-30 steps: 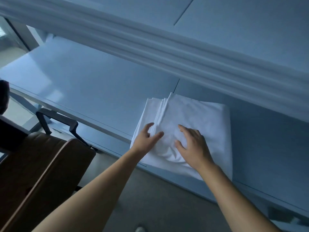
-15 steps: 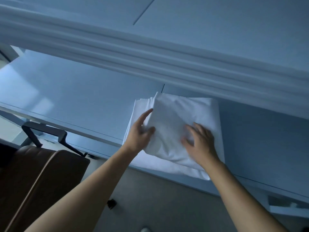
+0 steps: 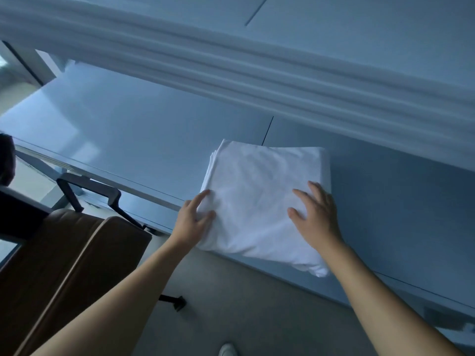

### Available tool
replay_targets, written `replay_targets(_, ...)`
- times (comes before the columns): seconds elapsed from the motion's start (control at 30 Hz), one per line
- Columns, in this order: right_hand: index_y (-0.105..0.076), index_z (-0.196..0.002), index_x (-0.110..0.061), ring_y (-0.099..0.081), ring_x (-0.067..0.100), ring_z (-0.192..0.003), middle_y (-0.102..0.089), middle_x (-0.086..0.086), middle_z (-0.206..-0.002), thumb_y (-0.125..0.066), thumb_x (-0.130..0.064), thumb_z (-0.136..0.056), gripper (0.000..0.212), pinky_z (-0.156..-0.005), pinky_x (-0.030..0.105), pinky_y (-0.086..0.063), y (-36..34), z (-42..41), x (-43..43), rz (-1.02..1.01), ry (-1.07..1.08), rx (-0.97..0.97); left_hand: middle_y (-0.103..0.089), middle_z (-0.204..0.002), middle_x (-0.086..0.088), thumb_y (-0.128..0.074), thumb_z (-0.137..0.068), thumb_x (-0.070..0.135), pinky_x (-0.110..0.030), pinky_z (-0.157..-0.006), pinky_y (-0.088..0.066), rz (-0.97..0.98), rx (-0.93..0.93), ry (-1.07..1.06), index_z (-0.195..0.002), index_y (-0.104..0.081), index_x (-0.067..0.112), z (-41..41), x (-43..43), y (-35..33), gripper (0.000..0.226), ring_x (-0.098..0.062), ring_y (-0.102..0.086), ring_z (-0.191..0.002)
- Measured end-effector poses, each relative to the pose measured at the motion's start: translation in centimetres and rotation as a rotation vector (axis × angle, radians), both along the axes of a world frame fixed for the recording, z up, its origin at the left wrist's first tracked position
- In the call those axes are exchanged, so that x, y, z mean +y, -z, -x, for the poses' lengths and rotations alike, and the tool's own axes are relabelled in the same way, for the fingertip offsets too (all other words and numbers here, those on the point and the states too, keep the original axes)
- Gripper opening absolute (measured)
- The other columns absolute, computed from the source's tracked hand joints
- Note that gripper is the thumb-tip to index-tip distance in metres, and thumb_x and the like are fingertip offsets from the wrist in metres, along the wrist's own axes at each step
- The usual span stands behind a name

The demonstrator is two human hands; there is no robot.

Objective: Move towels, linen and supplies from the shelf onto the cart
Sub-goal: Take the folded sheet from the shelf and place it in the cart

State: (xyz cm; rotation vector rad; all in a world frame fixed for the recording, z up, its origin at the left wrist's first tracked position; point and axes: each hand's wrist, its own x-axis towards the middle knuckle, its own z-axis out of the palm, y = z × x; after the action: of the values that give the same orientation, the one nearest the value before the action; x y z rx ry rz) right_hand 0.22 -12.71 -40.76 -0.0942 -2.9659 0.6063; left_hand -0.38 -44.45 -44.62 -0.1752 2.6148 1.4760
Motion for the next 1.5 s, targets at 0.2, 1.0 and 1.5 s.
replay_targets(0.2,-0.040,-0.149,-0.025,-0.032,0.035,-0.140,-0.028,0.021,-0.153,-0.067,-0.032,-0.090,0.065,-0.115,0.041,-0.030,1.2,-2.1,1.8,0.302,0.209,-0.082,-0.048,-0.116,-0.001,-0.067,-0.091,0.039,-0.041,-0.096,-0.047,0.161,0.027,0.056,-0.143,-0.043,0.045,1.9,0.7,-0.1,0.058,-0.027,-0.058,-0.098)
replay_targets(1.0,-0.035,-0.139,-0.048,-0.056,0.012,-0.119,-0.051,-0.011,-0.140,-0.064,-0.056,-0.072,0.074,-0.104,0.043,-0.046,0.7,-6.2,4.3,0.916,0.360,-0.251,-0.065,-0.121,0.004,-0.063,-0.076,0.062,-0.046,-0.098,-0.051,-0.160,-0.112,-0.072,-0.131,-0.043,0.052,-0.8,2.7,-1.2,0.059,-0.017,-0.064,-0.107)
replay_targets(1.5,-0.053,-0.138,-0.026,-0.057,0.006,-0.122,-0.059,-0.009,-0.136,-0.067,-0.012,-0.088,0.054,-0.108,0.036,-0.045,-0.4,-11.5,2.6,1.050,0.378,-0.069,-0.069,-0.092,0.000,-0.066,-0.092,0.038,-0.026,-0.061,-0.049,-0.072,-0.057,-0.160,-0.119,-0.053,0.042,-6.6,3.2,-5.8,0.030,-0.018,-0.067,-0.076)
